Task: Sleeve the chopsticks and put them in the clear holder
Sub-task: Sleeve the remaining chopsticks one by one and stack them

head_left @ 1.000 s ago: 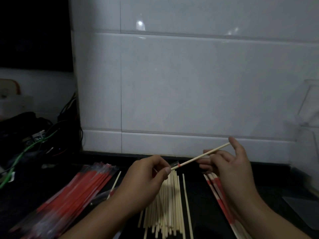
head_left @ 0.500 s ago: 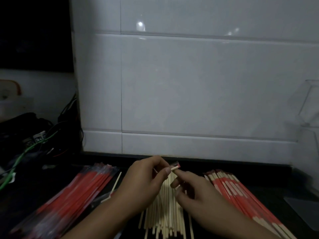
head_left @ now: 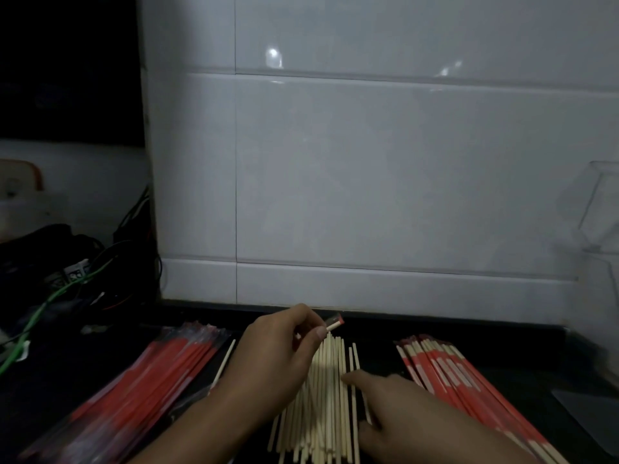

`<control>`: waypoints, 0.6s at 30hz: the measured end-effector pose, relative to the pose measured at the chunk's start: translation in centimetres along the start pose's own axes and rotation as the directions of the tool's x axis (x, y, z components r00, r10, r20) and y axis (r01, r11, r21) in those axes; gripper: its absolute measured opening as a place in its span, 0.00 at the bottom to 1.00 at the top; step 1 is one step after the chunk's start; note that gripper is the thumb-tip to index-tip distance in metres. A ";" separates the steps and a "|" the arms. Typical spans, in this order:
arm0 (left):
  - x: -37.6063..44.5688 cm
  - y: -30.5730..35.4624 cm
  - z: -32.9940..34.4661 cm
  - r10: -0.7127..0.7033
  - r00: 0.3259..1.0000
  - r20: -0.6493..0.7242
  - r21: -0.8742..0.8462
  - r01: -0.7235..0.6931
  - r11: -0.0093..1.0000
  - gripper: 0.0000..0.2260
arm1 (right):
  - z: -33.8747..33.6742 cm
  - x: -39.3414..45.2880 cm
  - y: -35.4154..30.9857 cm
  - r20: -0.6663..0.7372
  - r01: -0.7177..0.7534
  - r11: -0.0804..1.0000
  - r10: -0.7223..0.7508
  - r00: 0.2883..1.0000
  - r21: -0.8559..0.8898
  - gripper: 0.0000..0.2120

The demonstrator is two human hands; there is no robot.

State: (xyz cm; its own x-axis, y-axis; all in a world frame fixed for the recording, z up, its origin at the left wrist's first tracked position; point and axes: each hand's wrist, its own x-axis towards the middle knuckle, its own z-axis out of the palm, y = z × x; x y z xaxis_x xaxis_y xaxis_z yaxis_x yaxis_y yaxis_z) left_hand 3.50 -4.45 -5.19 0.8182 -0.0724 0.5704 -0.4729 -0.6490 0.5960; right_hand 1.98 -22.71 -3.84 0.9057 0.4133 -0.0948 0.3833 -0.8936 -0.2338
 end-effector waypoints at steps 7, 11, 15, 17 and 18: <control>0.0 -0.1 0.2 -0.017 1.000 0.014 0.001 0.017 1.000 0.03 | -0.1 0.1 -0.3 -0.016 -0.080 0.996 0.081 0.997 0.035 0.23; 0.1 -0.1 0.0 -0.031 0.999 0.012 -0.050 0.031 0.998 0.04 | -0.8 0.0 0.8 -0.108 -0.063 0.980 0.085 0.991 0.191 0.11; 0.2 -0.1 -0.2 -0.064 0.998 0.011 -0.117 0.065 0.991 0.05 | -2.2 -0.5 1.5 -0.331 0.111 0.786 0.123 0.936 0.608 0.10; 0.3 -0.1 -0.2 -0.074 0.997 0.012 -0.136 0.075 0.988 0.05 | -2.7 -0.7 1.6 -0.490 0.316 0.637 0.111 0.865 0.703 0.10; 0.3 -0.1 -0.3 -0.074 0.997 0.016 -0.142 0.075 0.987 0.05 | -2.8 -0.8 1.5 -0.579 0.418 0.587 0.110 0.808 0.694 0.08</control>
State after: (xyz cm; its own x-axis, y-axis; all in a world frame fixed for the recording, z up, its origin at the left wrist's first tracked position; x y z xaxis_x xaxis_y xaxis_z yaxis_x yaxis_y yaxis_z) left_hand 3.72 -4.19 -4.92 0.8561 -0.0368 0.5156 -0.4515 -0.5388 0.7112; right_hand 2.34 -24.87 -1.43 0.8787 0.1340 0.4581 0.4773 -0.2302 -0.8481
